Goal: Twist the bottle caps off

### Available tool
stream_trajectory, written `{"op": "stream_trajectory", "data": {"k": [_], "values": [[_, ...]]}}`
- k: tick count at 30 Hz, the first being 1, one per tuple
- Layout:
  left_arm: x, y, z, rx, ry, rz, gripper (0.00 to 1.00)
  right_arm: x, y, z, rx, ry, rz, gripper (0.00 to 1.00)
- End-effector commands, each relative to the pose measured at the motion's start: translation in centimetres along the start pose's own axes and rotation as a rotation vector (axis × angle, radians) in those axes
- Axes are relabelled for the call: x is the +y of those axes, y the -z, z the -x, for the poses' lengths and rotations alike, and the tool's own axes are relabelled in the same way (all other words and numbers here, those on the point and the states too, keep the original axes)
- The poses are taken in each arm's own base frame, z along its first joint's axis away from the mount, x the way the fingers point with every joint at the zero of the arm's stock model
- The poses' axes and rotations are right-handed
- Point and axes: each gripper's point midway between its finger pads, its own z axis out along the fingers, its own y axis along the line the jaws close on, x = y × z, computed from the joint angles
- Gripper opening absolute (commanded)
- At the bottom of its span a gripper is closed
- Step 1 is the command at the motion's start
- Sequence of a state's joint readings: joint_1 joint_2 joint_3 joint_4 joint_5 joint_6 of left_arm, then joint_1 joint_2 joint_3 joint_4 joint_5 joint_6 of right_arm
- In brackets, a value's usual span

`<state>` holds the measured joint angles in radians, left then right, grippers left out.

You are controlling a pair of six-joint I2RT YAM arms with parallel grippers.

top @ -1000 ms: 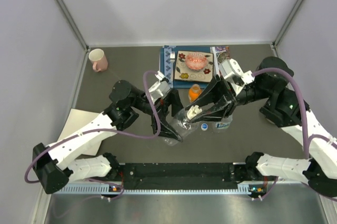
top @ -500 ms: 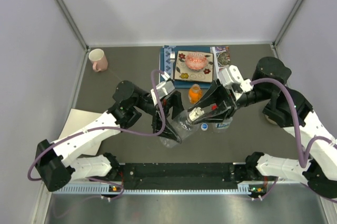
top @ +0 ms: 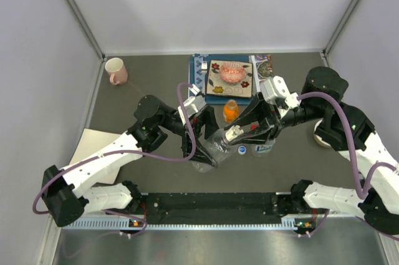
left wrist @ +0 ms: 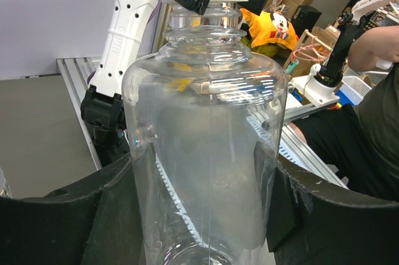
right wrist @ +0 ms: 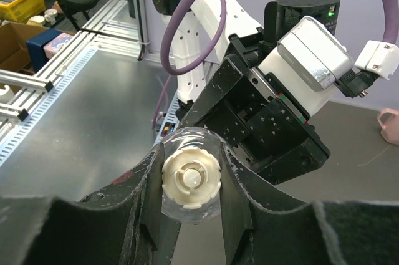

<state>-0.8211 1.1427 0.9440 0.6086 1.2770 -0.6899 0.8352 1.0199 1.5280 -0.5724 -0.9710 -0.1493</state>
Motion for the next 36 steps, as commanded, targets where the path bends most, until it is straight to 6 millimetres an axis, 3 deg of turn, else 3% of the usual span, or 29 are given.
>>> {"op": "stream_trajectory", "data": {"k": [1,8,14,19,22,27,36], "values": [[-1.0,0.7,0.7,-0.010,-0.075,0.003,0.41,3.8,1.6,2.4,-0.053,0.058,0.096,0.00],[1.4,1.0,1.2,-0.020,-0.121,0.146,0.39,-0.3,1.5,3.3,-0.064,0.021,-0.120,0.00],[2.0,1.1,-0.2,0.013,-0.090,0.148,0.39,1.3,2.8,6.2,-0.130,0.099,-0.123,0.00],[2.2,1.1,-1.2,0.027,-0.062,0.137,0.39,2.3,3.3,7.0,-0.144,0.135,-0.106,0.00],[1.0,1.1,-1.5,0.041,-0.040,0.077,0.40,3.8,3.3,6.7,-0.127,0.148,-0.027,0.00],[-0.5,1.0,-1.1,0.034,-0.047,0.016,0.40,3.9,3.2,5.9,-0.101,0.143,0.000,0.00],[-0.4,0.8,0.1,0.012,-0.060,0.033,0.39,0.7,2.4,4.5,-0.066,0.066,-0.114,0.00]]}}
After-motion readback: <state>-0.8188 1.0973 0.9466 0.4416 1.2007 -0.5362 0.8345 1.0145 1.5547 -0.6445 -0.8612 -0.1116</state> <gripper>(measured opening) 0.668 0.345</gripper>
